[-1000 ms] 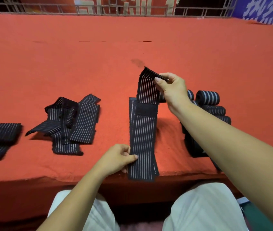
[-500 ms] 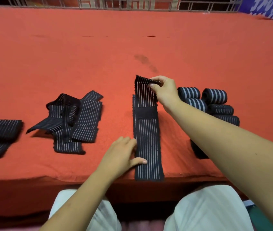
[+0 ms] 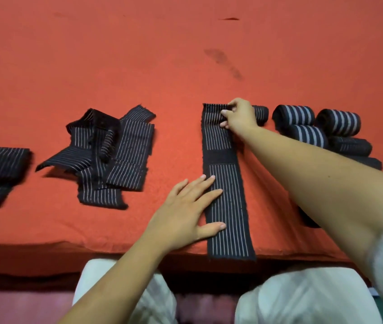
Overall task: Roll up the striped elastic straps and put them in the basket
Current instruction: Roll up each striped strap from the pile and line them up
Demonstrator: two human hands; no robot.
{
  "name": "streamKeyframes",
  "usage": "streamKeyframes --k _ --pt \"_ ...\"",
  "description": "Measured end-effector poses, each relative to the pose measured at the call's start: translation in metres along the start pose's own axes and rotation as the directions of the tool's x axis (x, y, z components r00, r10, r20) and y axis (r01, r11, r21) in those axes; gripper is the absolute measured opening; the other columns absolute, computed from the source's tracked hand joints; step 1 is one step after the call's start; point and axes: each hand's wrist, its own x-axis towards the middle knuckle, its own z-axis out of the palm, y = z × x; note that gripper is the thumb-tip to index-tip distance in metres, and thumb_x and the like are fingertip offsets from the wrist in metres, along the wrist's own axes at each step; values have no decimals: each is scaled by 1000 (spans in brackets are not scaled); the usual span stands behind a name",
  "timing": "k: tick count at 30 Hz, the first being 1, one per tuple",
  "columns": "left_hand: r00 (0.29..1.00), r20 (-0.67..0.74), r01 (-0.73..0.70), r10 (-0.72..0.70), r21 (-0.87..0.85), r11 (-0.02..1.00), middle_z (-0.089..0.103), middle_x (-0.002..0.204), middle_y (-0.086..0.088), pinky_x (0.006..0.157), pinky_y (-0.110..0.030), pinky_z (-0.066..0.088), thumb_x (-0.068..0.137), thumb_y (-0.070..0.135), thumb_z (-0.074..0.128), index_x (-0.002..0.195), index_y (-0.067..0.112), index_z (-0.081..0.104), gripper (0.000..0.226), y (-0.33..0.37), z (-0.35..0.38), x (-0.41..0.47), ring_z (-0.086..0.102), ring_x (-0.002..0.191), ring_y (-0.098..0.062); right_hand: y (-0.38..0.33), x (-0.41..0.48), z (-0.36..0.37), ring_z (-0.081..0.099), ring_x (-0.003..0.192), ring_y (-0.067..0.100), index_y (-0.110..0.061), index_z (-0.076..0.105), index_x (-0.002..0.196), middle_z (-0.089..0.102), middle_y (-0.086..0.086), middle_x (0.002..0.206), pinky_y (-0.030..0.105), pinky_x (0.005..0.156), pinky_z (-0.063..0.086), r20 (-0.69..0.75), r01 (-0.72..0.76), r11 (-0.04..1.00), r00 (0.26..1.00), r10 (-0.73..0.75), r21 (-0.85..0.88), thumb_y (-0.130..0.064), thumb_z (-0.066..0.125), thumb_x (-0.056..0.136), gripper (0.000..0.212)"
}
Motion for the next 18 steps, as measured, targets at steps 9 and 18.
streamKeyframes --k 9,18 --pt "999 -50 8 -8 -2 1000 25 164 7 124 -42 15 85 77 41 149 33 40 77 1 1 1 18 152 -10 17 26 24 62 106 33 -9 66 108 62 17 122 35 89 47 -63 -29 920 998 5 -392 -26 71 91 25" --pt "1000 -15 17 -17 -17 1000 23 164 10 124 -41 12 85 79 37 149 35 39 78 2 -2 2 16 152 -8 -3 15 10 66 86 21 -23 51 71 62 -2 79 36 80 57 -88 -88 995 992 92 40 -7 79 79 34"
